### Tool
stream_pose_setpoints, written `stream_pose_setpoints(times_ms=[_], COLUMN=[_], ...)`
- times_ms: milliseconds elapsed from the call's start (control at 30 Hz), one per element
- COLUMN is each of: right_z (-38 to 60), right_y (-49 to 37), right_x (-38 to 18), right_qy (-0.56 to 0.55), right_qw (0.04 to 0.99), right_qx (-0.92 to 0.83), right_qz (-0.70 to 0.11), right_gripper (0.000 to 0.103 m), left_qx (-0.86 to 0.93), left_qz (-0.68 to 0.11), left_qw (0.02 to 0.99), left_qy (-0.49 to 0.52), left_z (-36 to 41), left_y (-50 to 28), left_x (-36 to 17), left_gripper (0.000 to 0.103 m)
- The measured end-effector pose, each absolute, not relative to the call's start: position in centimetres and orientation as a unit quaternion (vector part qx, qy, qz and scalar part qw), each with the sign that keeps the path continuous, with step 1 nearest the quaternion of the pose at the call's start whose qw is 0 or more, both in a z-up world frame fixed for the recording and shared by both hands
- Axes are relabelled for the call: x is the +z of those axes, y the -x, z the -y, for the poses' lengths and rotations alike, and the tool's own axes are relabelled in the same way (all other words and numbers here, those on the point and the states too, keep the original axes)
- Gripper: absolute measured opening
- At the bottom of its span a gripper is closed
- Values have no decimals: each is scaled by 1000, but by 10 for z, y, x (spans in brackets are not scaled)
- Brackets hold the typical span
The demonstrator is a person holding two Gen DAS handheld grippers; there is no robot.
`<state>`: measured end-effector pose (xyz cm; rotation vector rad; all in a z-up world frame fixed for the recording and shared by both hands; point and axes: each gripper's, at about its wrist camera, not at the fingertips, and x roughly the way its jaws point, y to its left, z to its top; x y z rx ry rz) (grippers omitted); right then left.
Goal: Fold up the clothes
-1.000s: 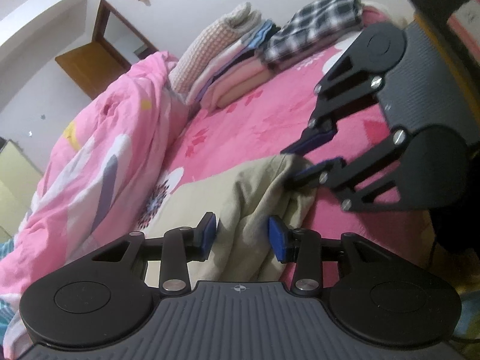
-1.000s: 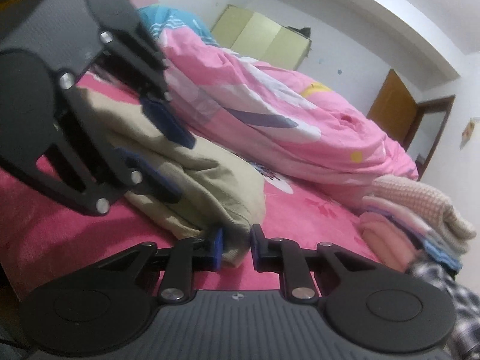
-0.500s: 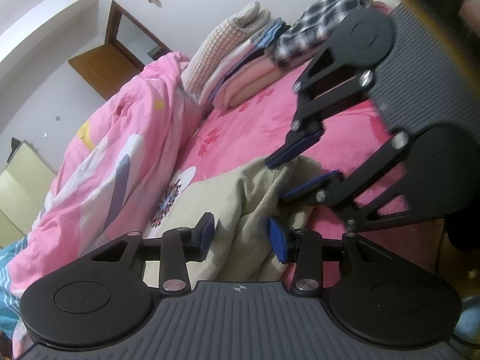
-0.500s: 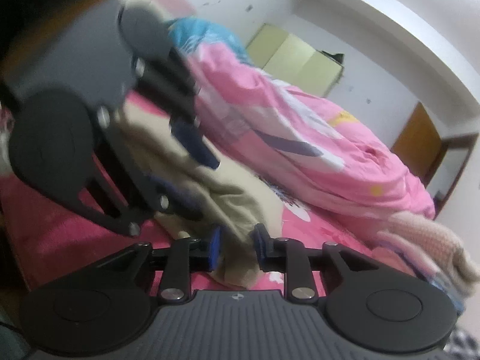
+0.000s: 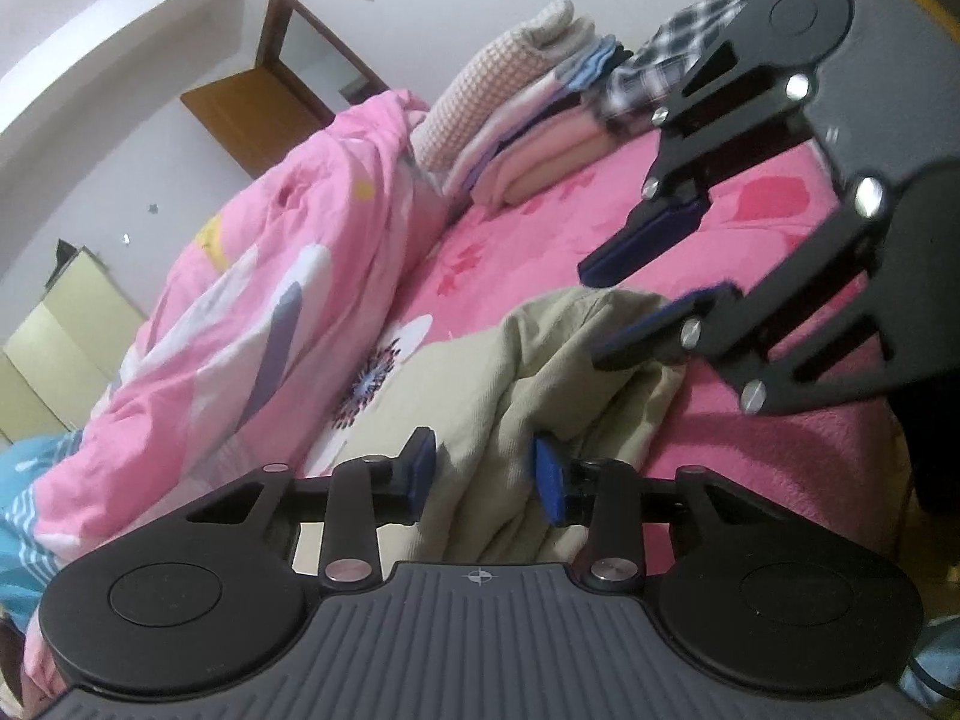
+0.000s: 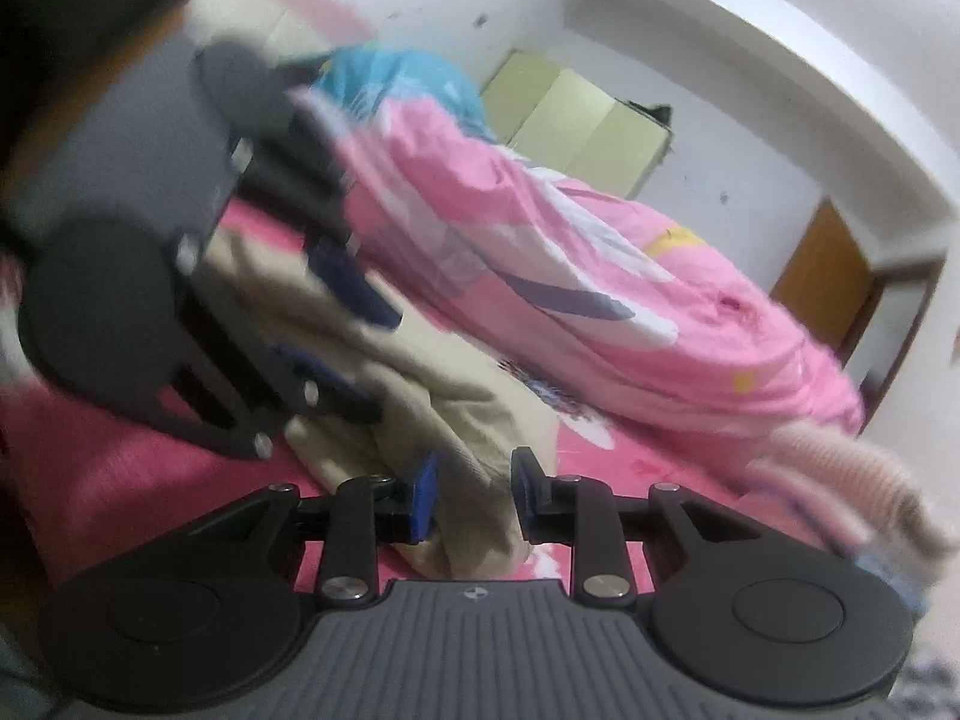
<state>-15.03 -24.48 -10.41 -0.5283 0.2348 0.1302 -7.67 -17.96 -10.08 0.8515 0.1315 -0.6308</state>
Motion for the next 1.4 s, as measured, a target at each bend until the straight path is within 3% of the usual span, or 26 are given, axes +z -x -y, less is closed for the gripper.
stream_pose_setpoints(times_ms=[300, 433, 767, 1067, 1400], right_z=[267, 275, 283, 289, 304], right_y=[139, 119, 117, 111, 140], right_x=[-91, -97, -105, -112, -98], right_qy=[75, 36, -1, -38, -39], right_qw=[971, 974, 978, 971, 975], right_qx=[153, 122, 112, 113, 143], right_qz=[-169, -188, -174, -208, -168], right_gripper=[25, 8, 8, 8, 9], left_qx=[-316, -317, -343, -351, -327], left_qz=[-66, -67, -78, -91, -65], left_qw=[859, 852, 853, 855, 855], left_qy=[-398, -411, -387, -371, -398], left_z=[177, 176, 168, 173, 178], left_y=[76, 76, 73, 63, 71], left_x=[-103, -110, -100, -99, -117], left_gripper=[31, 30, 40, 40, 39])
